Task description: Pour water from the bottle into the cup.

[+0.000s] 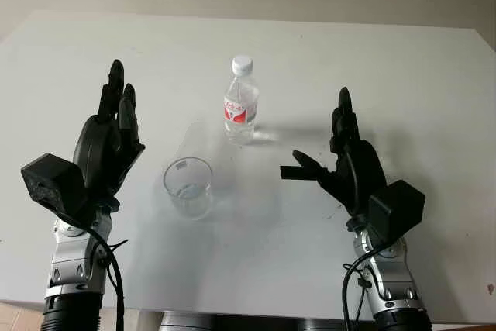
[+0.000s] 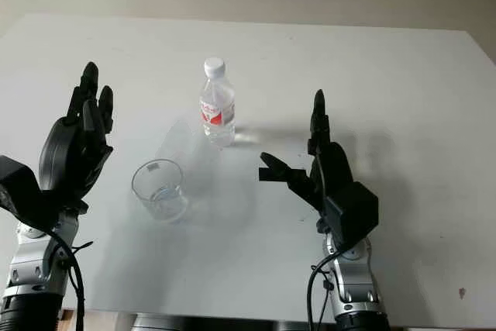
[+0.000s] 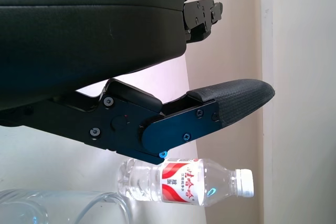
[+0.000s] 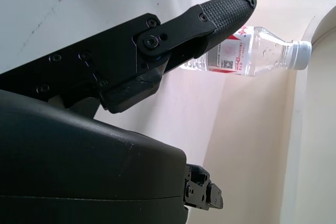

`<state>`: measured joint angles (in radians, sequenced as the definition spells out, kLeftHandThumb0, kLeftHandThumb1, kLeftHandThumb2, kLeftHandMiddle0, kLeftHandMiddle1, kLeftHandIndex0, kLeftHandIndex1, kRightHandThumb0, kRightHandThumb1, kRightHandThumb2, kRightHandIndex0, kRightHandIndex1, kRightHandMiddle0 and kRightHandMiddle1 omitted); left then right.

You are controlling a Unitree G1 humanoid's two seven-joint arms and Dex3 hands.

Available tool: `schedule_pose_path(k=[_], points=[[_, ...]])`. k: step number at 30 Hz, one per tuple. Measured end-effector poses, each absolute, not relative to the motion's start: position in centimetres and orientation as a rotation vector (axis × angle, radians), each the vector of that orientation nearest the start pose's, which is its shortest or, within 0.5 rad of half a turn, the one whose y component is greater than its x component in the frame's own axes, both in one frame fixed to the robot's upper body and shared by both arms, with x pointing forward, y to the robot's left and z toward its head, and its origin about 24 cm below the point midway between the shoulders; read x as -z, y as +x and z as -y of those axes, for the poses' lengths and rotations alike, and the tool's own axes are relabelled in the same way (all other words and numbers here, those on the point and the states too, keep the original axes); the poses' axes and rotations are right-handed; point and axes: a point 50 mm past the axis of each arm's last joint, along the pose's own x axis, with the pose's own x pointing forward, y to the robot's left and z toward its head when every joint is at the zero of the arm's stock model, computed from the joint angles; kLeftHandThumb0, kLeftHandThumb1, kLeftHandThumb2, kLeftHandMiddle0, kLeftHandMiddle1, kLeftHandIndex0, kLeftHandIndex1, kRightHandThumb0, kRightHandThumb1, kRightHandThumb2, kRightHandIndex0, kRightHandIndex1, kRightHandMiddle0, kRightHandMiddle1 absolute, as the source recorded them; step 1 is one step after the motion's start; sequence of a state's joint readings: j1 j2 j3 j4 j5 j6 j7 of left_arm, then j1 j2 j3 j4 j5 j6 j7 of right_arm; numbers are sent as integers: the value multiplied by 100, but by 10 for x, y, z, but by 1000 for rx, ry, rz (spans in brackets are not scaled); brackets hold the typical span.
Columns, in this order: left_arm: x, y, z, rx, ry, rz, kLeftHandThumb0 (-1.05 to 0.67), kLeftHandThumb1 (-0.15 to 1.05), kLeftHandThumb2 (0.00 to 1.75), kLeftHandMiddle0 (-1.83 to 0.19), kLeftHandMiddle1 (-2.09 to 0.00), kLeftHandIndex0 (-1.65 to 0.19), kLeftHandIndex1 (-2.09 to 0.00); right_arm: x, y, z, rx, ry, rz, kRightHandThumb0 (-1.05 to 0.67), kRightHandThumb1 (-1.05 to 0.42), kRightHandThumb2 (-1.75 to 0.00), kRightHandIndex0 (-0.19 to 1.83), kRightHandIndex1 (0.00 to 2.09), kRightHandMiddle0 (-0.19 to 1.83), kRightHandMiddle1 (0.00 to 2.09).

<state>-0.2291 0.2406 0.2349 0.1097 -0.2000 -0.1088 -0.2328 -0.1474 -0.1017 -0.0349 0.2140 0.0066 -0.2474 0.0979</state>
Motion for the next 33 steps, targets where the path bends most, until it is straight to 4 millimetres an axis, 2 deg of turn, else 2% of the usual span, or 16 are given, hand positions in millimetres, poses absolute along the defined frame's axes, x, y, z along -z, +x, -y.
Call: schedule_pose_path(k=[14,23,27,30,33], points=[[-95,295,-222,58,8,226,-83,105,78,17,-5,17,-4,-55,285,163,-109,-88,166,-92,-93,-5,-19,0,-19,0],[-92,295,-218,59,-34,225,-83,105,78,19,-5,19,-3,-93,329,144,-212,-131,259,-94,-91,-5,-19,0,-19,0],[-92,294,-219,51,-38,226,-83,105,78,18,-5,19,-4,-109,353,130,-267,-85,259,-95,-90,-5,-19,0,-19,0],[-92,293,-219,47,-39,229,-83,105,78,18,-6,19,-4,-116,365,121,-293,-65,250,-97,-90,-5,-19,0,-19,0],[-93,293,-219,41,-42,232,-82,105,78,17,-6,18,-5,-115,374,114,-309,-67,221,-97,-90,-5,-19,0,-19,0]])
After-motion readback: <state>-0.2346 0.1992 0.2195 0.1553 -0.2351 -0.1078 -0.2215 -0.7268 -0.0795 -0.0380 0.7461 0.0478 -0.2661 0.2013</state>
